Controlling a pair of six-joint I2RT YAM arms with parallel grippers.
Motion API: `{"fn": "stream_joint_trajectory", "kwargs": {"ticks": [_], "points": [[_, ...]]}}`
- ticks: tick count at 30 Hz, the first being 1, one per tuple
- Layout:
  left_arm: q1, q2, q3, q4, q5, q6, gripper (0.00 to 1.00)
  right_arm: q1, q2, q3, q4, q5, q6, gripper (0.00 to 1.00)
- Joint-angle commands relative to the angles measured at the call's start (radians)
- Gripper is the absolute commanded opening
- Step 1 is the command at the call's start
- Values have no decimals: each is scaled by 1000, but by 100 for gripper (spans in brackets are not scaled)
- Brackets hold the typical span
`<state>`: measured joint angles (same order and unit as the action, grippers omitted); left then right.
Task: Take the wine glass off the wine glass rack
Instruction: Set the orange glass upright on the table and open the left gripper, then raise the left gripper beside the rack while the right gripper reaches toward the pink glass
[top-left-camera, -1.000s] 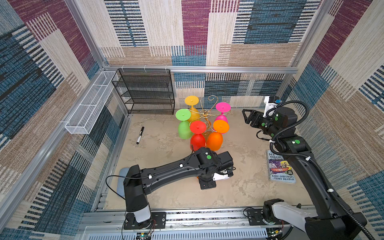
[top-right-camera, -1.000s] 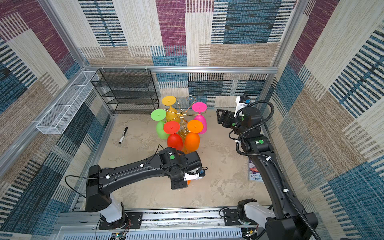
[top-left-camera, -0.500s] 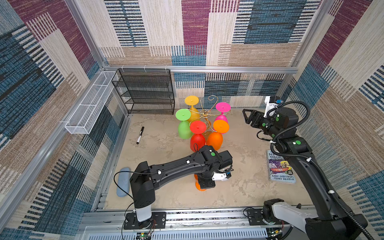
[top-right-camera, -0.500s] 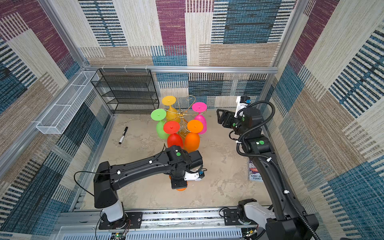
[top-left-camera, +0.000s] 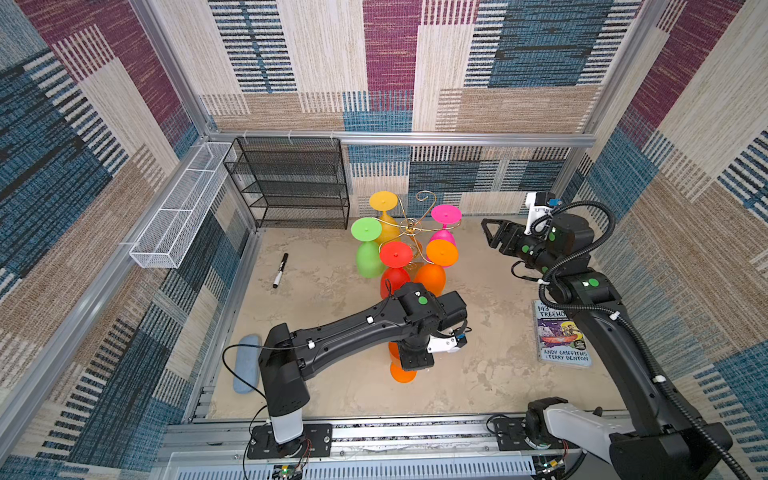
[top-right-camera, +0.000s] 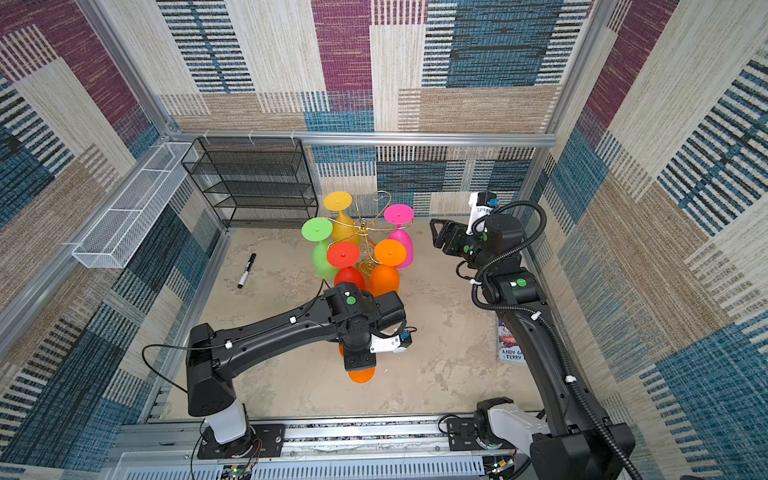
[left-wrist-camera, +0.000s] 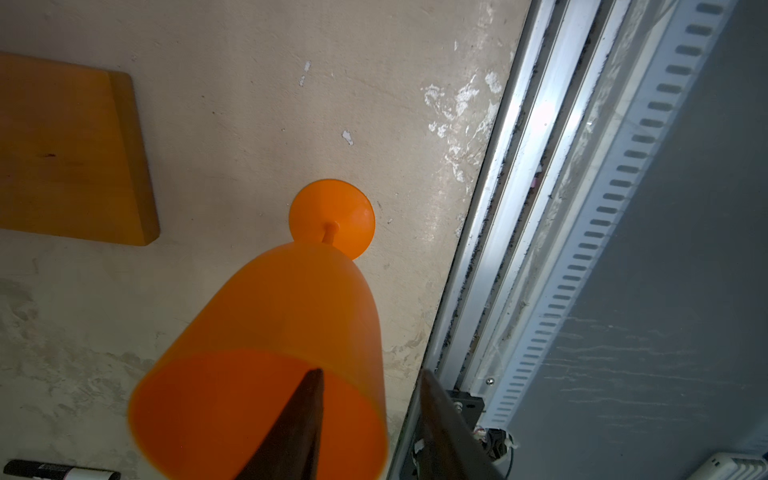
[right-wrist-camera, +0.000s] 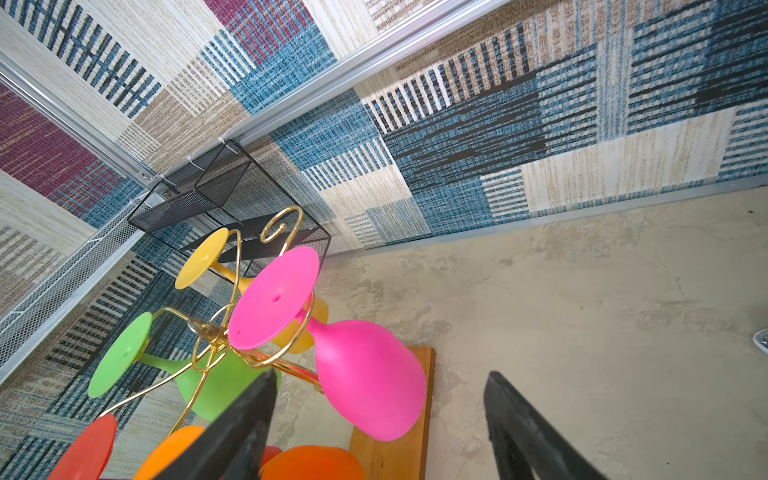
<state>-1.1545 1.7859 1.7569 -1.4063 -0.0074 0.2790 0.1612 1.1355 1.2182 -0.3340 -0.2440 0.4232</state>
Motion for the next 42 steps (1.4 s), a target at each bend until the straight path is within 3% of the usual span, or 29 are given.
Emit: {"fn": "stream_joint_trajectory", "kwargs": {"ticks": [1,8,12,16,20,25,26,29,31,42], "points": [[-2,-41,42,-52,-32,-19,44,0,1,13,49,-24,18,80],[-40,-205,110,-76,-63,-62,44,-2,-29,-1,63,-13,35,79],[-40,-341,160,-40,-220,-118,41,-5,-27,-7,88,-67,61,79],[-39,-539,42,206,-424,-121,40,-26,-1,-27,183,-233,132,79],[-29,-761,-220,647,-578,-99,54,-69,66,-43,332,-434,288,77],[61,-866,-414,928,-829,-42,56,-75,146,-12,397,-498,338,75],[112,-872,-440,948,-840,-53,57,-75,163,-2,399,-504,342,74],[315,-877,-462,882,-683,-203,56,-75,212,20,415,-535,359,73],[404,-873,-484,871,-636,-267,57,-74,243,31,427,-543,365,72],[466,-800,-506,869,-553,-277,61,-51,342,115,400,-514,333,65]]}}
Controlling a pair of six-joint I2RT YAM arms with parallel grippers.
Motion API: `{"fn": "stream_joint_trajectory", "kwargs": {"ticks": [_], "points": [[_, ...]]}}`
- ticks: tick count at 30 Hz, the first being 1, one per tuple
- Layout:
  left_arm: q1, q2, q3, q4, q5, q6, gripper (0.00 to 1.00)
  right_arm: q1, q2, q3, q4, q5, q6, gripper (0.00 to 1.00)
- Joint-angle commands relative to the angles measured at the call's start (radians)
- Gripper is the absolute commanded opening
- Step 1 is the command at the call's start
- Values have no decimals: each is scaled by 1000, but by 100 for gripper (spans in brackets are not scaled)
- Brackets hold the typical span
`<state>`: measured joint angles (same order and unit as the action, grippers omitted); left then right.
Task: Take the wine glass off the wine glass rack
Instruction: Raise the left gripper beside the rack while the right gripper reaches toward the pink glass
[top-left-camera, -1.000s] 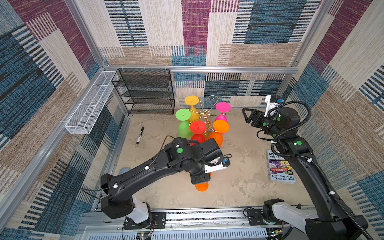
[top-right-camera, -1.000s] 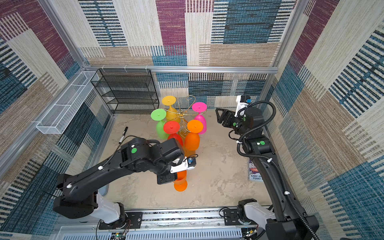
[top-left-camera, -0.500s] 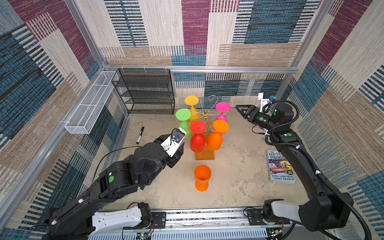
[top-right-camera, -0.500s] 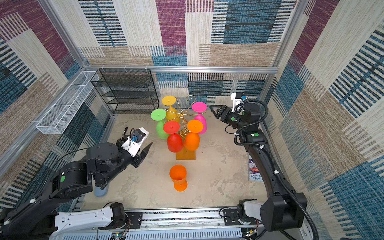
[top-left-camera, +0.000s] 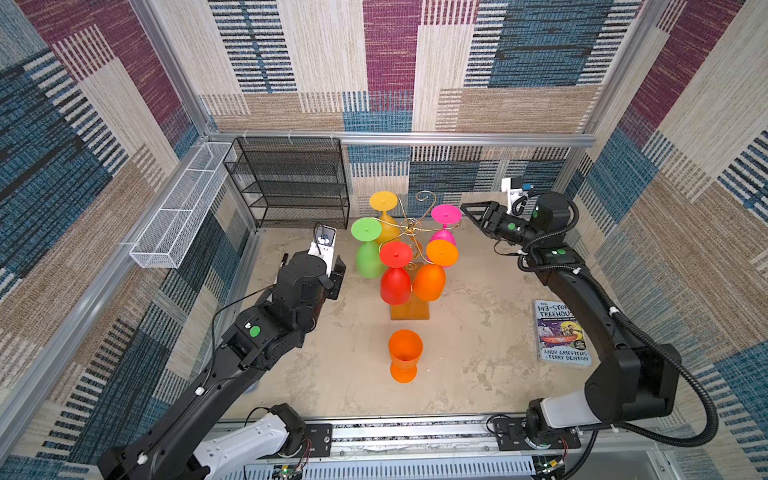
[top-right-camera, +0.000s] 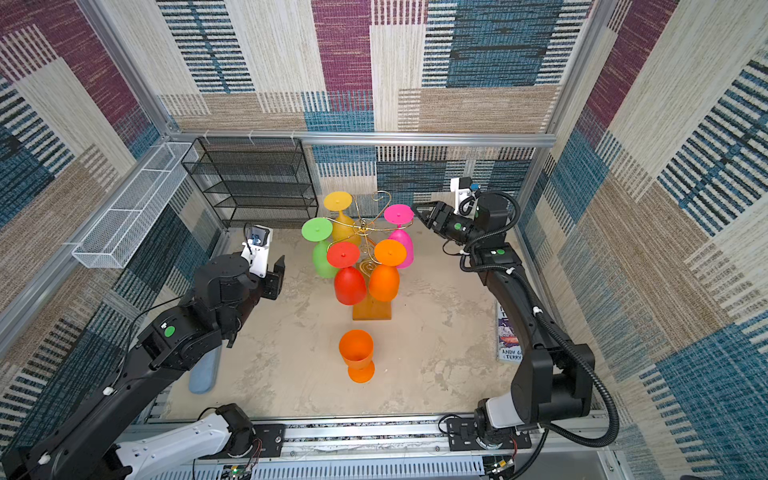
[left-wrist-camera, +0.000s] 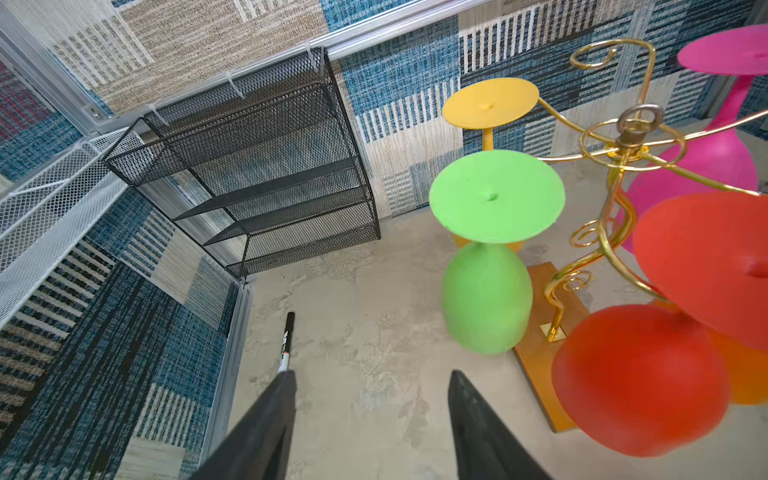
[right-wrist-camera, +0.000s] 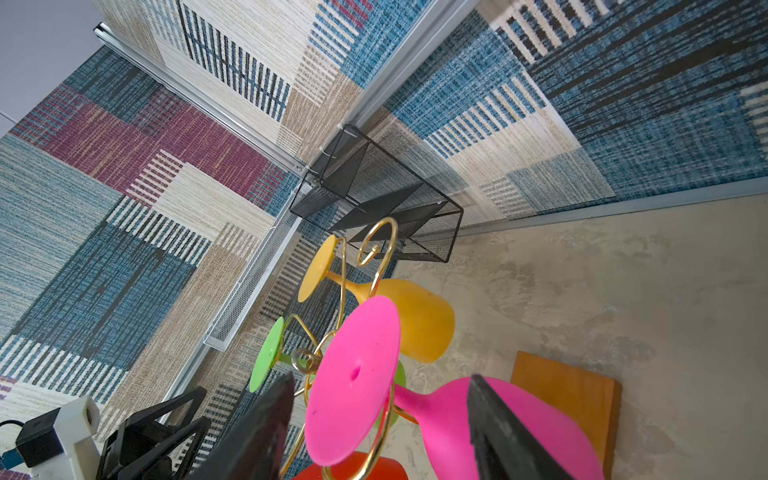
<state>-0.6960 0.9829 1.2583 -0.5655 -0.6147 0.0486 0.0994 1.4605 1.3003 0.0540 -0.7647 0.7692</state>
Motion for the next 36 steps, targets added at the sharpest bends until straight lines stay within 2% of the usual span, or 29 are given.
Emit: {"fn": "stream_joint_trajectory", "kwargs": {"ticks": [1,13,23,36], "points": [[10,1,-10,33,64,-49,61,14,26,46,5,10,-19,64],[25,-15,-22,29,95,-49,61,47,113,123,-21,2,-32,59],[36,-2,-26,29,123,-49,61,51,94,123,-34,18,-43,51],[44,1,-27,26,135,-52,59,51,43,100,-57,26,-53,48]]}}
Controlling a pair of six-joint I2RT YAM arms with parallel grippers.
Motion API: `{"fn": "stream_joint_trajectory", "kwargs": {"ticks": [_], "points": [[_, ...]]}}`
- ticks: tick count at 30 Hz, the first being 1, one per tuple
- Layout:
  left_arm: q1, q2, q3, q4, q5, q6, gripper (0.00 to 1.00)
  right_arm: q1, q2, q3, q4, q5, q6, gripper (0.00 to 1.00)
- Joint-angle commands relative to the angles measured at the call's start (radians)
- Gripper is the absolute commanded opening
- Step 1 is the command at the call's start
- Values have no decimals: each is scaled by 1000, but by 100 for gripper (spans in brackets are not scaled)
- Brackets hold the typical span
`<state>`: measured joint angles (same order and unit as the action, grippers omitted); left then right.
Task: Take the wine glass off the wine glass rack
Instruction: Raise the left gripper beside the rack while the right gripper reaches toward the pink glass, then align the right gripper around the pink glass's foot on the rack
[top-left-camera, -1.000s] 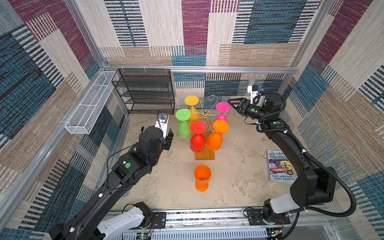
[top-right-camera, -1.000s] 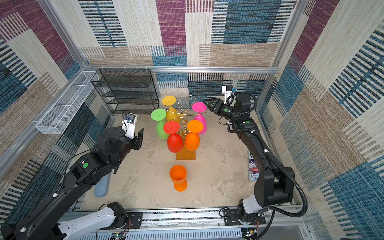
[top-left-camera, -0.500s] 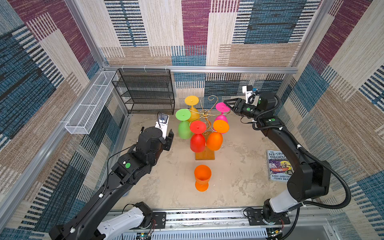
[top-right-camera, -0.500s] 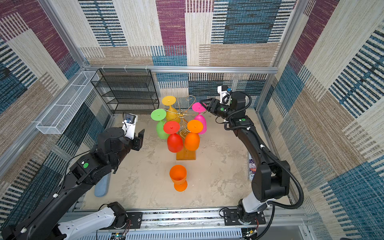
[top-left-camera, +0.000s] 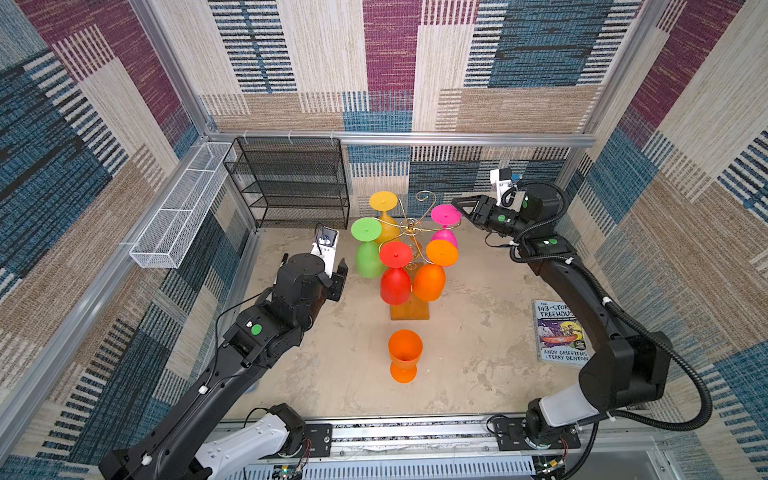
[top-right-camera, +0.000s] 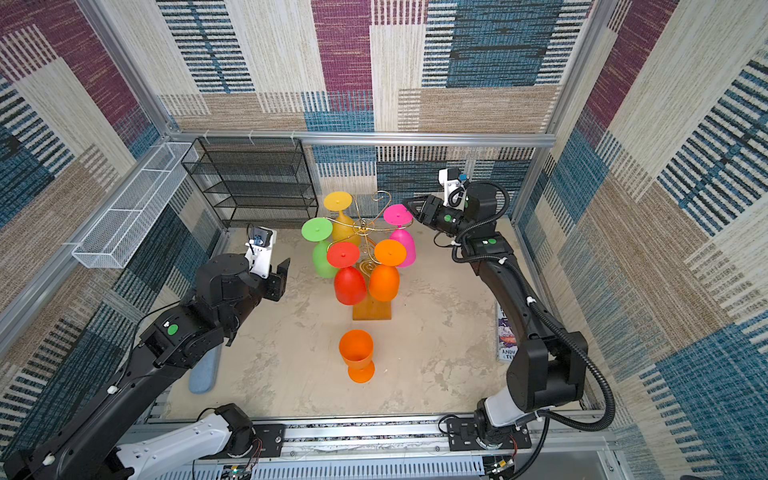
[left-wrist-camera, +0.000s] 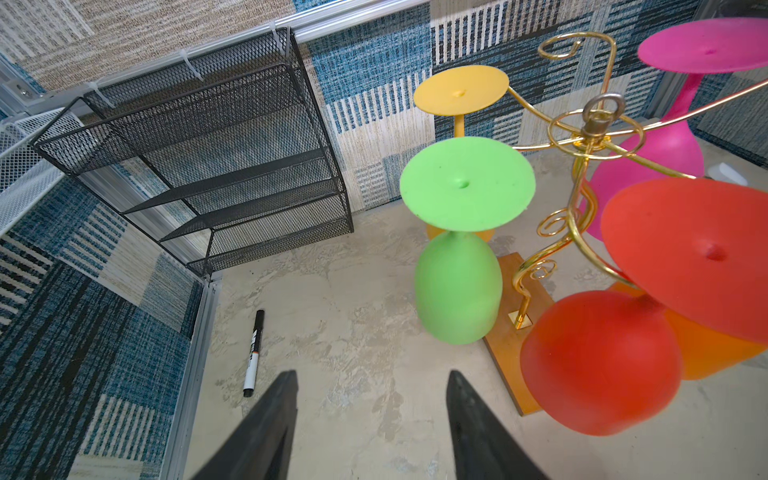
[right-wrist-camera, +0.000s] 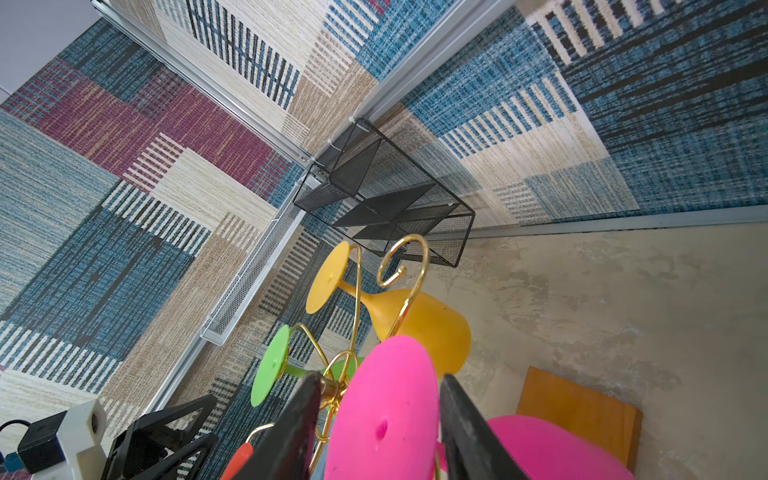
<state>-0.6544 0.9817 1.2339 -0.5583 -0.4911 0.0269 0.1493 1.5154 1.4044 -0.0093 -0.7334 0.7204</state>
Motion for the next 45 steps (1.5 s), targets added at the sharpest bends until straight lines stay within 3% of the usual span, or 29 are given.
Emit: {"fn": "stream_joint_trajectory", "kwargs": {"ticks": [1,19,45], "points": [[2,3,-3,18,13,-30,59,1,-13,-6,6,-12,-4,48],[10,9,-10,17,19,-39,58,1,-37,-42,-4,-31,5,45],[21,7,-22,25,33,-45,57,2,-46,-23,-92,-57,-34,31]]}}
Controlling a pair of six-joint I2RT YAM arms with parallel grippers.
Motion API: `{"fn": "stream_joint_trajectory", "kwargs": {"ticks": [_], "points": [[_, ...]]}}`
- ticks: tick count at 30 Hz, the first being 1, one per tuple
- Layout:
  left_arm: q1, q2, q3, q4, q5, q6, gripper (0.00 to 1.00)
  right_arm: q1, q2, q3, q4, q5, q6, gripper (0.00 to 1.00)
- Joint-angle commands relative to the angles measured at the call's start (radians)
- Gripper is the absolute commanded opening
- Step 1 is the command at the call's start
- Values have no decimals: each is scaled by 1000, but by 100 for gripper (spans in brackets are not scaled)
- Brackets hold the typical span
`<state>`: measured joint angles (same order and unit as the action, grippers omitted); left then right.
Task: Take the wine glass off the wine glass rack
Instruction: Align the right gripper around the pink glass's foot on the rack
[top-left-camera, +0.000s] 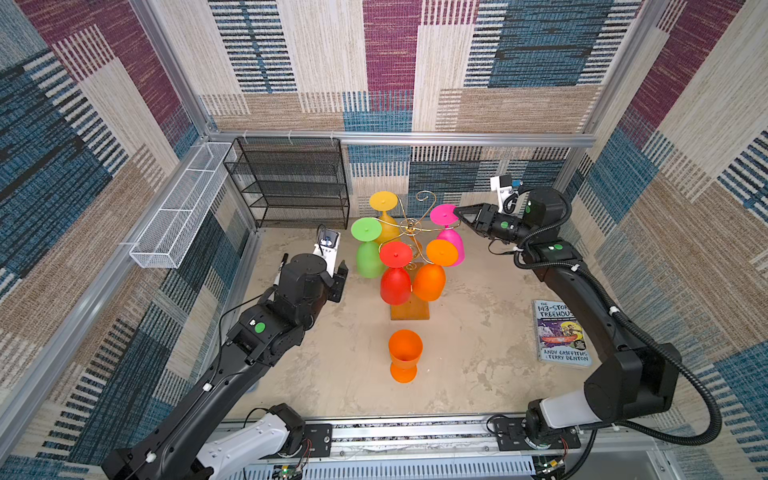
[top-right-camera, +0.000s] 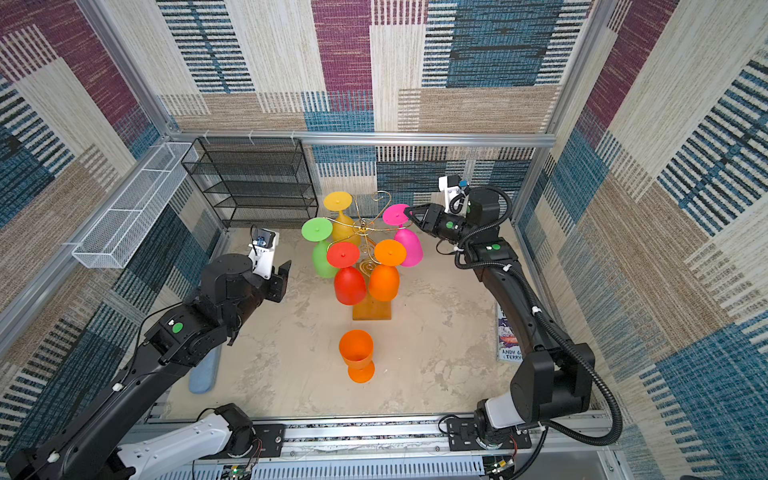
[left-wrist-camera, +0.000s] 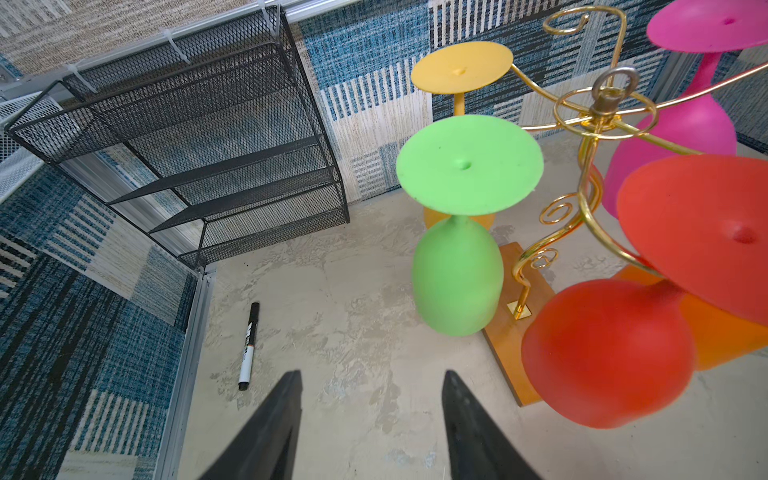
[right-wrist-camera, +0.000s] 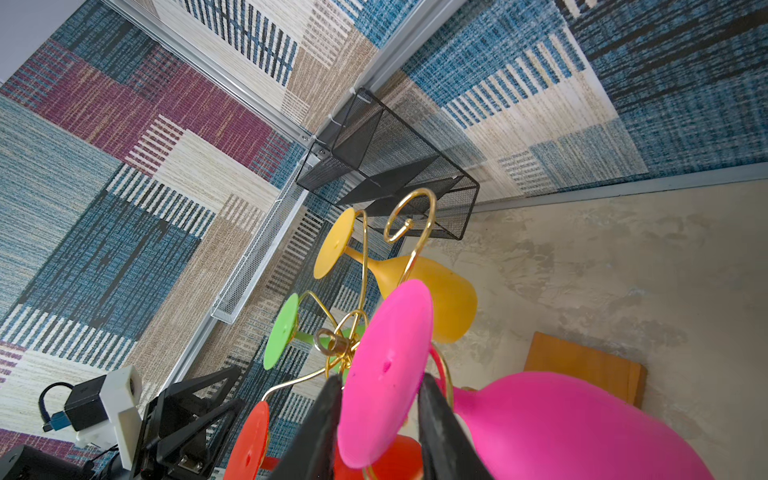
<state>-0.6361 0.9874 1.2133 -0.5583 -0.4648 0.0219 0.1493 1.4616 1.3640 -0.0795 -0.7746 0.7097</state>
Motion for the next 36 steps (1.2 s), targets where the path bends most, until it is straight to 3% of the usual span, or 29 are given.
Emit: {"fn": "stream_joint_trajectory", "kwargs": {"ticks": [1,20,29,36], "points": [[3,2,-2,27,8,-40,57,3,12,25,-33,-14,-28,29],[8,1,-9,22,17,-46,56,1,24,47,-9,-49,39,1],[10,-9,-17,20,20,-50,56,-17,35,24,135,-155,187,0],[12,-13,-24,20,25,-50,56,-36,19,26,131,-143,199,0]]}}
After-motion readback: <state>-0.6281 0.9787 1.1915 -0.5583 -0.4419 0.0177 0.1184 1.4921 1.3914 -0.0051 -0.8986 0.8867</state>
